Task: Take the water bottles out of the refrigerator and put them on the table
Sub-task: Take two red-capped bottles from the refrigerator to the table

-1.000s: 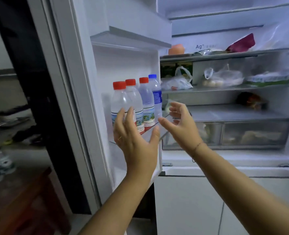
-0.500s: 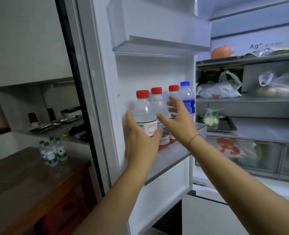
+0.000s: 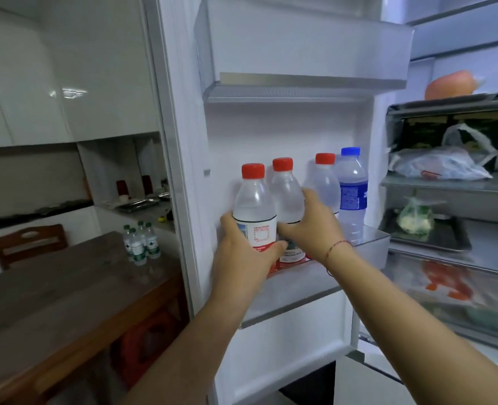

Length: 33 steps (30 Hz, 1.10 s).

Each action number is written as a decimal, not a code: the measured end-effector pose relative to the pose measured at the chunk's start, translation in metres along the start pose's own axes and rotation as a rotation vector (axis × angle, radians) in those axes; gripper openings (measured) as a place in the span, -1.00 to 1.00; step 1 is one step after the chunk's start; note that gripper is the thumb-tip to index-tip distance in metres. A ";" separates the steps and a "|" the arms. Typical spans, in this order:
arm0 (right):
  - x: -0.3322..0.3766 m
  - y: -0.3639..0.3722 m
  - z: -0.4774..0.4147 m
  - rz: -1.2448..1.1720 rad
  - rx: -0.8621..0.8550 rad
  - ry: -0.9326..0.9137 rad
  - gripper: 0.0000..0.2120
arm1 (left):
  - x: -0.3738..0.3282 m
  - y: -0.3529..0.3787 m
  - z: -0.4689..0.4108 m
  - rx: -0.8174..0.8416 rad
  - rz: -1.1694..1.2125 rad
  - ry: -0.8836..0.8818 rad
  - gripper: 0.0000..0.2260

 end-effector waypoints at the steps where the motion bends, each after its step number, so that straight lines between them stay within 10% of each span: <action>1: -0.005 0.002 0.003 -0.012 0.032 0.012 -0.43 | 0.001 0.000 0.000 -0.007 -0.006 -0.002 -0.34; 23: 0.019 -0.040 0.004 -0.308 -0.212 -0.186 -0.40 | -0.059 -0.020 -0.005 -0.128 0.262 0.206 -0.31; 33: 0.051 -0.069 0.044 -0.434 -0.045 -0.261 -0.53 | -0.072 -0.042 0.039 -0.103 0.249 0.194 -0.37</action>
Point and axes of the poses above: each hand's wrist, its own z-axis away from the middle knuckle, its own y-axis out of the palm, x = y × z, the point moved 1 cm from there along -z, towards the middle knuckle, and after that the axes turned 7 degrees about -y, right-handed, at the moved point
